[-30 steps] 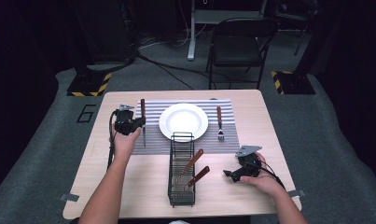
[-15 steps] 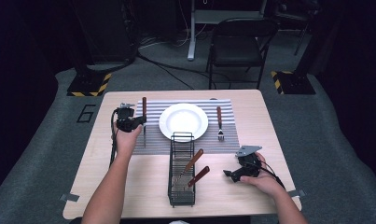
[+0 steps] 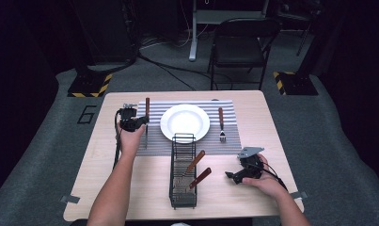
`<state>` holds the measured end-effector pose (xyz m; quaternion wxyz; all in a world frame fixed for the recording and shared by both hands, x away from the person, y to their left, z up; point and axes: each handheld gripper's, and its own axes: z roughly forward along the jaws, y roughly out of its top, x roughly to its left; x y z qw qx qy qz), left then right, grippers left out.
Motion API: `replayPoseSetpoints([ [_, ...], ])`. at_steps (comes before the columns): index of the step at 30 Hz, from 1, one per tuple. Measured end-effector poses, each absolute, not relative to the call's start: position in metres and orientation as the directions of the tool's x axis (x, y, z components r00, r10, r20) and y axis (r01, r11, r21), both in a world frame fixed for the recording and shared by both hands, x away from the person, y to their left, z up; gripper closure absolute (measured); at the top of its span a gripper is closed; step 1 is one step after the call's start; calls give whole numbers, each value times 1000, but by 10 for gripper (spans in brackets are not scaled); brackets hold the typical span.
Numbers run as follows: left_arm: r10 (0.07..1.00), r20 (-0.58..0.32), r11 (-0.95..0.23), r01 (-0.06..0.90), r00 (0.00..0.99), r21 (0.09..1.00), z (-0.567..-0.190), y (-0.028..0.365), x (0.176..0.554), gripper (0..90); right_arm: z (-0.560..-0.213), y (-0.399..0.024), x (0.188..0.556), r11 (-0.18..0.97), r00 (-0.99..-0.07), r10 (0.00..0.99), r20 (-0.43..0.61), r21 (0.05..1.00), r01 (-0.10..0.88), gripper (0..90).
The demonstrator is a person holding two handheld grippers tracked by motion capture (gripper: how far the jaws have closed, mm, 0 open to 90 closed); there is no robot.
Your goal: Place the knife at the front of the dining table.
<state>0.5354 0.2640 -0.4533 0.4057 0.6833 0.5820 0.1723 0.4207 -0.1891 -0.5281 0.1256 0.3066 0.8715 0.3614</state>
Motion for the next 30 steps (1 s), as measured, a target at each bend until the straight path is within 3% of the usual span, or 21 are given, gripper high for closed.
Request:
replayPoseSetpoints([
  [21, 934, -284, 63, 683, 216, 728, -469, 260, 554, 807, -528, -189, 421, 552, -783, 622, 4, 707, 442, 0],
  [30, 914, -374, 159, 707, 159, 689, -487, 267, 566, 807, -528, -189, 421, 552, -783, 622, 4, 707, 442, 0],
])
